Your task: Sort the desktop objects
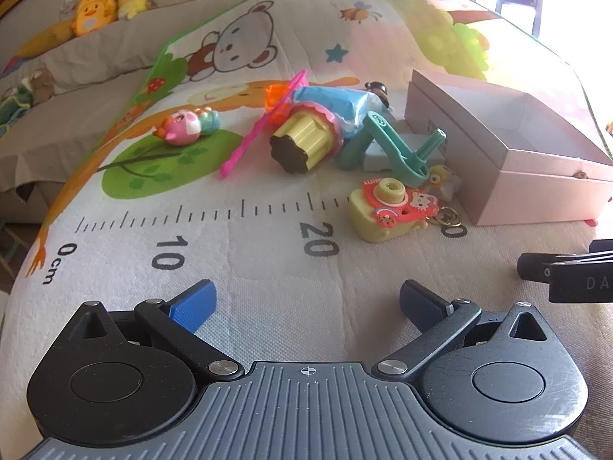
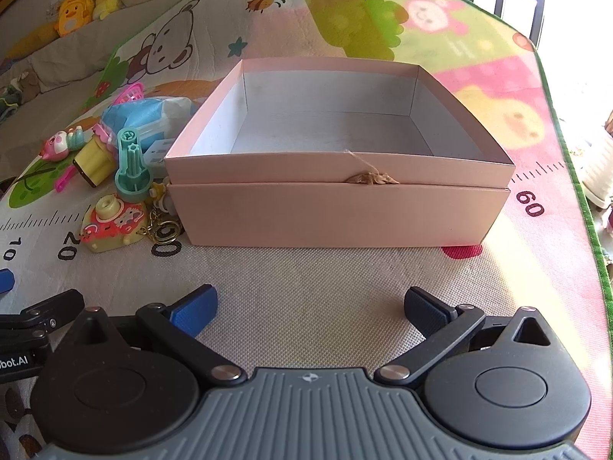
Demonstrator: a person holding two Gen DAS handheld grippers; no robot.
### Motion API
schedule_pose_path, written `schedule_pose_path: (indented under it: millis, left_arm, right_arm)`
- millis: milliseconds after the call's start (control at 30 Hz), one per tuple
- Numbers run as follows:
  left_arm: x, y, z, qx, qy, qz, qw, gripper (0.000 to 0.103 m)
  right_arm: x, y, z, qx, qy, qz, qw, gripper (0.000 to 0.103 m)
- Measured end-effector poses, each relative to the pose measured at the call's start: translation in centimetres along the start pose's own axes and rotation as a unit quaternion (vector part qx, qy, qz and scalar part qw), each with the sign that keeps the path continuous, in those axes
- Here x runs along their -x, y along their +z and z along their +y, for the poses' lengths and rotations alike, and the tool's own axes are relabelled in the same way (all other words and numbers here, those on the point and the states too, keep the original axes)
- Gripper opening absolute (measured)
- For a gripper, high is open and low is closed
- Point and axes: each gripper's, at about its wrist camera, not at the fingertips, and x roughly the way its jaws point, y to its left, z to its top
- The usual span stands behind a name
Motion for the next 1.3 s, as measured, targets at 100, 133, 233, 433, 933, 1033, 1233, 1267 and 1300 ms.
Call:
schedule_pose_path:
  millis: [100,133,233,433,933,1033,1233,1267,1300]
  left_arm:
    - [0.3,0.4,0.6,-0.004,-0.007,0.001,1.0000,0.103]
    - [0.8,0.6,1.0,-0.002,-0.006,-0.016,0.9999,0.103]
    - [2.2,2.1,2.0,-0.010,0.014,-0.065,0.9977,0.103]
    - [2.3,6.0,4.9,0.024,0.006,-0.092,0.9955,0.103]
    - [-0.8,5.4,9.6,0.075,-0.023,-0.079,0.9938,0.103]
    - [-0.8,5.1,9.4,0.079,-0.023,-0.073,0.9939,0.103]
    - [0.3,3.7,6.8,0.049,-0.053,-0.059,0.9957,0.103]
    - [0.4,3.6,6.2,0.042,-0.060,-0.053,0.9959,0.103]
    - [0.5,3.3,5.3,0.031,-0.070,-0.045,0.9960,0.103]
  right_arm:
    - [1.4,0.2,-0.1,0.017,0.048,0.010,0.999,0.103]
    - [2.3,0.5,0.1,0.024,0.063,0.003,0.998,0.103]
    - [5.6,3.2,1.0,0.059,0.096,-0.045,0.993,0.103]
    - [4.5,16.3,2.7,0.034,0.155,-0.047,0.986,0.097]
    - [-21.4,28.0,8.3,0.009,0.074,0.161,0.984,0.031]
    - [-19.1,27.4,9.3,0.036,0.107,0.143,0.983,0.030]
    - [-7.1,24.7,8.1,0.042,0.225,0.087,0.970,0.030]
    - [-5.0,23.8,7.6,0.047,0.238,0.078,0.967,0.030]
    - [-2.9,22.7,7.0,0.051,0.251,0.069,0.964,0.030]
